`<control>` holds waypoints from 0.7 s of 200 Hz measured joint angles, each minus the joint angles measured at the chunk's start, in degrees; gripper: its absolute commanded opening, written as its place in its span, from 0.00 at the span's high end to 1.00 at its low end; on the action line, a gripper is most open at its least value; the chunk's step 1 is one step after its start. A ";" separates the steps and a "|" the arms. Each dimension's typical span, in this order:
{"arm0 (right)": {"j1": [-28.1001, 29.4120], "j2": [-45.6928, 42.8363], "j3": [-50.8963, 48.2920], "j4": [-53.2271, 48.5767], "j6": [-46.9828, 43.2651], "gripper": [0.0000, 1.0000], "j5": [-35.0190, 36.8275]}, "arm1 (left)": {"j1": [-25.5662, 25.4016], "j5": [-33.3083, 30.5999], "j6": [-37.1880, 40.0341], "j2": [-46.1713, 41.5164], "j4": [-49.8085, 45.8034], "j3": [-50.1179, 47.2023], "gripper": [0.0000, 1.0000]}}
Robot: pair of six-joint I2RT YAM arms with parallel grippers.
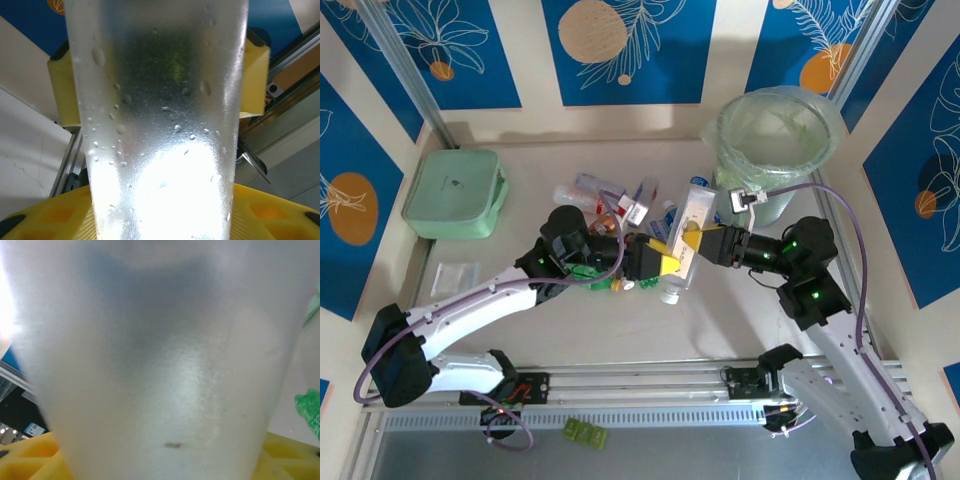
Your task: Put the plastic bottles in the bin
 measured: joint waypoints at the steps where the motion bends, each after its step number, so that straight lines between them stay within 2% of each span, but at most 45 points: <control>1: 0.00 -0.02 0.00 0.02 -0.28 0.52 -0.02 | 0.00 -0.02 0.02 0.00 -0.04 0.00 0.47; 13: 0.00 -0.11 0.00 -0.35 -0.50 0.54 0.15 | 0.00 -0.04 0.04 0.00 -0.26 0.02 0.45; 35: 0.22 -0.11 0.00 -0.87 -0.74 0.56 0.79 | 0.00 -0.04 0.87 0.00 -0.70 0.02 0.28; 52: 0.26 -0.33 0.00 -2.05 -0.96 0.58 1.62 | 0.02 -0.35 2.01 -0.22 -2.25 0.07 0.18; 76: 0.26 -0.98 0.42 -4.76 -2.32 0.60 3.04 | 0.22 -3.50 7.32 -2.99 -9.75 0.46 0.12; 93: 0.24 -1.14 1.95 -8.33 -4.09 0.64 4.81 | 0.26 -9.42 13.20 -7.26 -18.45 1.73 0.11; 112: 0.15 -1.11 4.76 -14.03 -7.21 0.66 8.00 | 0.39 -20.02 20.09 -13.40 -28.13 4.28 0.11; 140: -0.76 -0.22 10.10 -22.49 -11.67 0.64 13.31 | 0.48 -32.85 27.19 -20.37 -35.89 6.75 0.12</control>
